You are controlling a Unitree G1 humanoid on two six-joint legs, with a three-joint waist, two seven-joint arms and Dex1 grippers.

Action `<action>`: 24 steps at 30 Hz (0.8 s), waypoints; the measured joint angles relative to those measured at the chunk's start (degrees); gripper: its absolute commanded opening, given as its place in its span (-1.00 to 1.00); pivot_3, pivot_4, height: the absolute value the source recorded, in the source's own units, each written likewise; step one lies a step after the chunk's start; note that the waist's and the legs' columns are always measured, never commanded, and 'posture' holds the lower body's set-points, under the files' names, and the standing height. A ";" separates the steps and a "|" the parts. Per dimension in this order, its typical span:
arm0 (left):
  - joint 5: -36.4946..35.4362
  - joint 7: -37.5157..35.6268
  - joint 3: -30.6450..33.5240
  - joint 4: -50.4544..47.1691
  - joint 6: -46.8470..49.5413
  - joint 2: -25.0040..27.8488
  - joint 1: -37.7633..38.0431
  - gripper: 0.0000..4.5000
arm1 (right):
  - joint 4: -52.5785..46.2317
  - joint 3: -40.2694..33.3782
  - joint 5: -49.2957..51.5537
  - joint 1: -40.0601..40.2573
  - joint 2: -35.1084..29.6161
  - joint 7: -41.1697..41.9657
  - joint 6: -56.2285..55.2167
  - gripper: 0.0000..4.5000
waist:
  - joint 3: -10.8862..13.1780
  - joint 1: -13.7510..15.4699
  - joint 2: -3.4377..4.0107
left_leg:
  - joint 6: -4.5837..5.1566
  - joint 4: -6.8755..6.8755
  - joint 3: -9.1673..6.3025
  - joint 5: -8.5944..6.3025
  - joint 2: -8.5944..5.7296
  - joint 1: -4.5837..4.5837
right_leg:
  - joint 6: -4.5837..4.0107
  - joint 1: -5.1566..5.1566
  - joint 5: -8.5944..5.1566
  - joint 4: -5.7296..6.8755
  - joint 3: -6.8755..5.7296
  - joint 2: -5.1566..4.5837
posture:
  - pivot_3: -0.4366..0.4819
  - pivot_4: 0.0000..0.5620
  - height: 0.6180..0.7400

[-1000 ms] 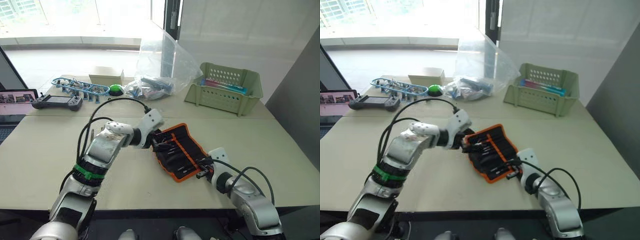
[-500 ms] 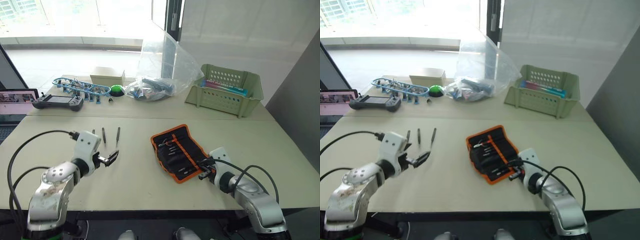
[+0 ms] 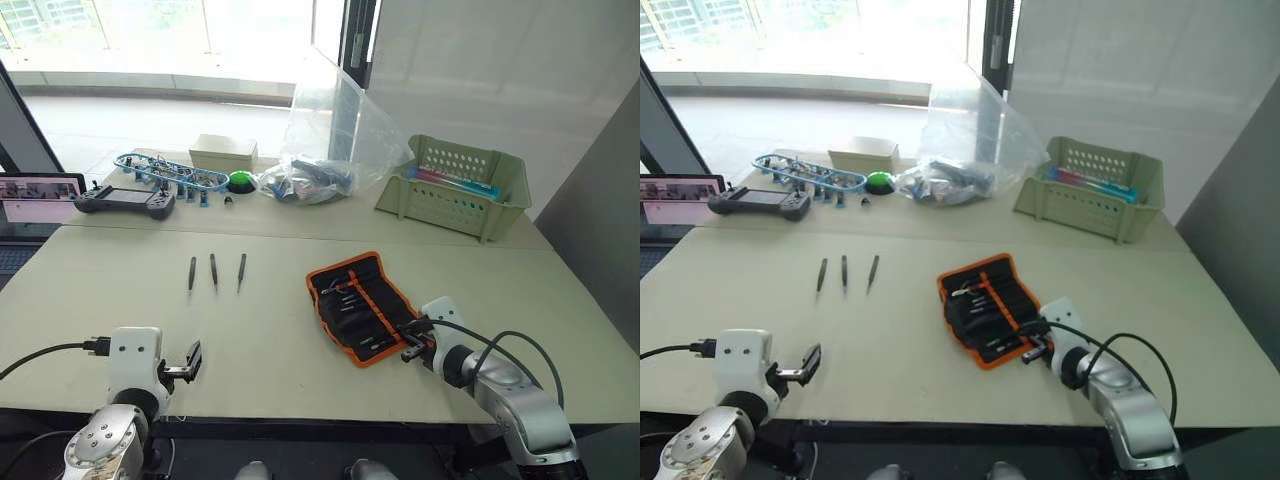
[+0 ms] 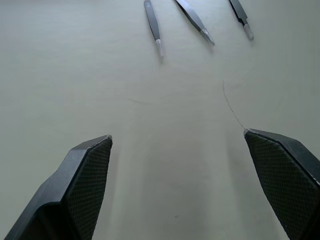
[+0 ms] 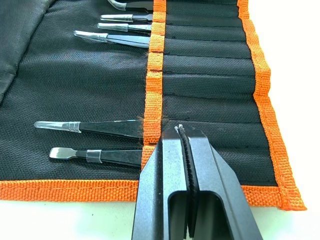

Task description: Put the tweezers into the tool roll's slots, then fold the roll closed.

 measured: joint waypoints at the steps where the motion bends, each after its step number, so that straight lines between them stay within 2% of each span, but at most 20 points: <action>1: 0.01 0.68 -0.09 0.00 0.10 -0.50 -0.03 0.99 | -0.03 0.01 0.00 -0.01 0.00 0.03 0.00 -1.00 | 0.00 0.01 0.00 | 0.00 0.00 0.01 0.00 0.00 -0.01 | 0.00 -0.01 0.00 0.00 0.00 0.00 | -0.05 -0.47 1.00; 6: -0.03 2.05 -0.44 2.26 0.43 -0.32 -2.58 0.99 | -0.01 0.03 0.00 -0.12 0.01 -0.07 0.01 -1.00 | 0.00 -0.01 0.00 | 0.00 0.00 0.02 0.00 -0.02 -0.03 | 0.00 -0.23 0.00 -0.01 -0.01 0.04 | -0.05 -0.47 1.00; 11: 0.00 2.36 -0.11 10.14 -0.17 1.99 -7.92 0.99 | 0.13 0.15 0.01 -0.42 0.07 -0.16 0.01 -1.00 | 0.01 0.00 0.01 | 0.00 -0.01 0.02 0.00 -0.07 -0.07 | -0.01 -0.30 0.00 0.00 -0.03 0.07 | -0.05 -0.47 1.00; 16: -0.04 1.08 -0.59 24.30 -6.00 5.94 -16.34 0.99 | 0.70 0.13 0.00 -1.04 0.46 -0.46 0.07 -1.00 | -0.02 0.16 0.08 | 0.00 -0.09 0.06 0.00 -0.10 0.00 | -0.03 -0.28 0.02 0.02 -0.06 0.07 | -0.05 -0.47 1.00; 24: 0.41 0.60 -3.54 41.46 -12.97 8.14 -27.14 0.99 | 1.40 -0.25 -0.24 -1.60 0.52 -0.89 0.07 -1.00 | -0.21 0.80 0.61 | -0.01 -0.27 0.07 -0.01 -0.14 0.42 | -0.03 0.01 0.02 0.01 -0.05 0.03 | -0.05 -0.47 1.00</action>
